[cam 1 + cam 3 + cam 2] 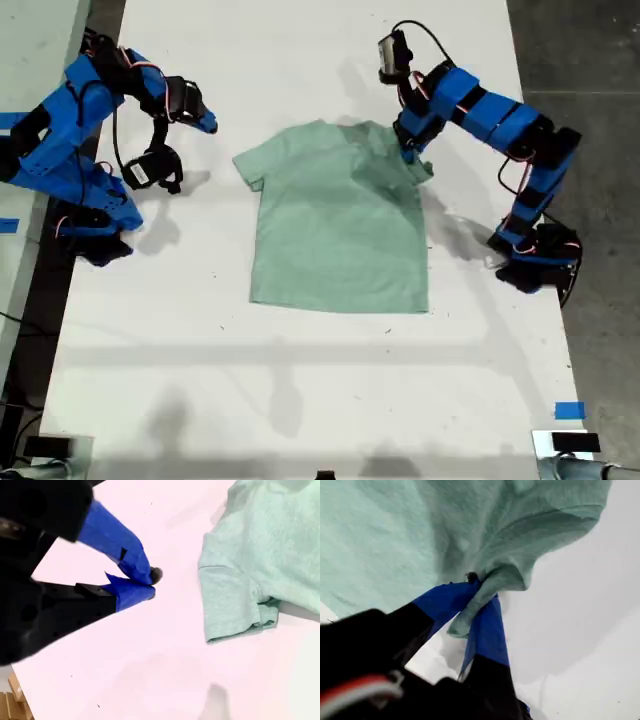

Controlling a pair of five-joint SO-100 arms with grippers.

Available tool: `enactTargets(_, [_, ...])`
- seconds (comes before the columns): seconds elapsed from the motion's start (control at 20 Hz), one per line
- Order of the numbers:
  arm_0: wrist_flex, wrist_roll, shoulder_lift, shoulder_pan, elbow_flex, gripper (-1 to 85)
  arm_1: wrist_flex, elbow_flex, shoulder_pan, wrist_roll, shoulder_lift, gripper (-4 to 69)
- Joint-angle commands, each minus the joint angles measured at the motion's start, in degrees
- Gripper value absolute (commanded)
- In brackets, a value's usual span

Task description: Fold tshirt

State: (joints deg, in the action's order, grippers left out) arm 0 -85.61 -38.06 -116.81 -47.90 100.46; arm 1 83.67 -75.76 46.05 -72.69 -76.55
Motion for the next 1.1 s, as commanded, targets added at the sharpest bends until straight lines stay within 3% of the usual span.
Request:
enactTargets(0.0, [1.23, 0.88, -2.20, 0.88, -0.18, 0.4, 3.52, 15.12, -7.47, 5.89, -0.62, -0.4])
enactTargets(0.2, [1.85, 0.97, -2.20, 1.05, 0.35, 0.4, 4.04, 30.32, -15.82, 12.74, 10.37, -0.4])
enactTargets(0.45, [2.20, 1.49, -2.20, 1.76, 0.44, 0.4, -4.57, 32.96, -20.04, 17.31, 22.76, 1.9])
enactTargets(0.55, [2.20, 1.85, -2.37, 2.11, 0.62, 1.2, -4.04, 33.40, -20.21, 16.79, 23.64, 37.0])
enactTargets(0.7, [2.11, 2.02, -2.81, 1.93, 1.05, 4.8, 1.76, 33.57, -18.81, 15.03, 16.08, 30.4])
enactTargets(0.9, [1.41, 2.02, -2.90, 0.35, 0.79, 13.4, 10.55, 31.55, -14.85, 12.48, 1.49, 27.5])
enactTargets(1.05, [-0.53, 1.41, -1.32, -0.88, -1.49, 26.3, 11.34, 21.01, -12.13, 10.46, -11.87, 25.9])
